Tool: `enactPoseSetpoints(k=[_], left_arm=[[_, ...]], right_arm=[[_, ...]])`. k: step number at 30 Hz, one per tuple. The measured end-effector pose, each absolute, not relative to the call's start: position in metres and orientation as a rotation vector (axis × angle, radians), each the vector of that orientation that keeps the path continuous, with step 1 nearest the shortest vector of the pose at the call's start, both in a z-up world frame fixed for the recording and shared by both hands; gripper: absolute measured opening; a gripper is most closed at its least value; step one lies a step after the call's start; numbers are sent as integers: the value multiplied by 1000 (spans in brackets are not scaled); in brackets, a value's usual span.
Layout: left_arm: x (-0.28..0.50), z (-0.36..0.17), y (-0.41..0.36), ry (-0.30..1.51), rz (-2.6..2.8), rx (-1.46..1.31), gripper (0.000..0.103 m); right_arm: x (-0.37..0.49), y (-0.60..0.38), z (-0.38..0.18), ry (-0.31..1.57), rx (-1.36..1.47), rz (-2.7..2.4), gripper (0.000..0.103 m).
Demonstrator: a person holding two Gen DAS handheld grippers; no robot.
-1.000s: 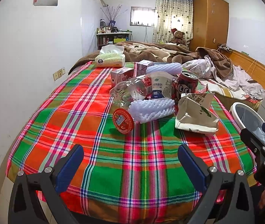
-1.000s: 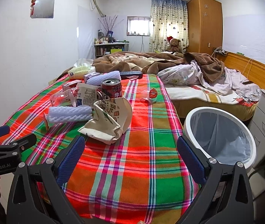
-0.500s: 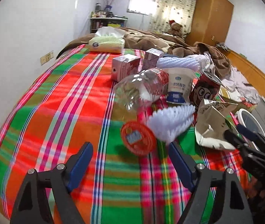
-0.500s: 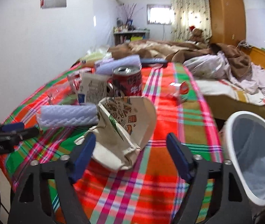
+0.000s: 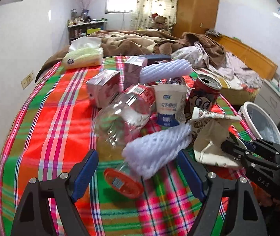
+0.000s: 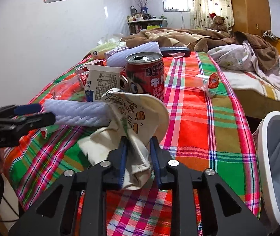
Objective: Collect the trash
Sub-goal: 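Grasp the white mesh foam sleeve with the left tool while the right tool grasps the beige cloth bag, then carry both items over the white bin and open both tools to drop them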
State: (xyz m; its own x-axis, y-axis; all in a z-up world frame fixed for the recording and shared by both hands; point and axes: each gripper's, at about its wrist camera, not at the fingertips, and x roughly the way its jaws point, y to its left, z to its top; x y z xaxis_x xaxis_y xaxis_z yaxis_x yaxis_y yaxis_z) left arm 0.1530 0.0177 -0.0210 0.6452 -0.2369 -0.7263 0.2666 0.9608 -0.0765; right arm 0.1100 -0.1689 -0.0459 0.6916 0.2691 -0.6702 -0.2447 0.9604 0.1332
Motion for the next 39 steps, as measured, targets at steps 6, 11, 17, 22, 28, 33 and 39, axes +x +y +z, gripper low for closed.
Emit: enactPoseSetpoints(k=[6, 11, 17, 22, 28, 33, 39], left_arm=[[168, -27, -5, 880, -327, 156, 62], [163, -27, -32, 907, -383, 252, 48], [140, -33, -65, 962, -501, 326, 38], [145, -43, -72, 998, -451, 214, 38], [155, -51, -80, 1002, -359, 168, 38], [154, -50, -84, 1005, -352, 150, 34], [136, -34, -73, 942, -355, 67, 30]], right_arm=[[107, -180, -44, 753, 55, 291, 16], [104, -192, -39, 742, 69, 284, 16], [99, -213, -34, 722, 72, 259, 16], [102, -230, -39, 725, 97, 231, 16], [99, -236, -42, 722, 111, 235, 16], [95, -241, -41, 708, 116, 232, 16], [87, -246, -40, 693, 130, 223, 16]])
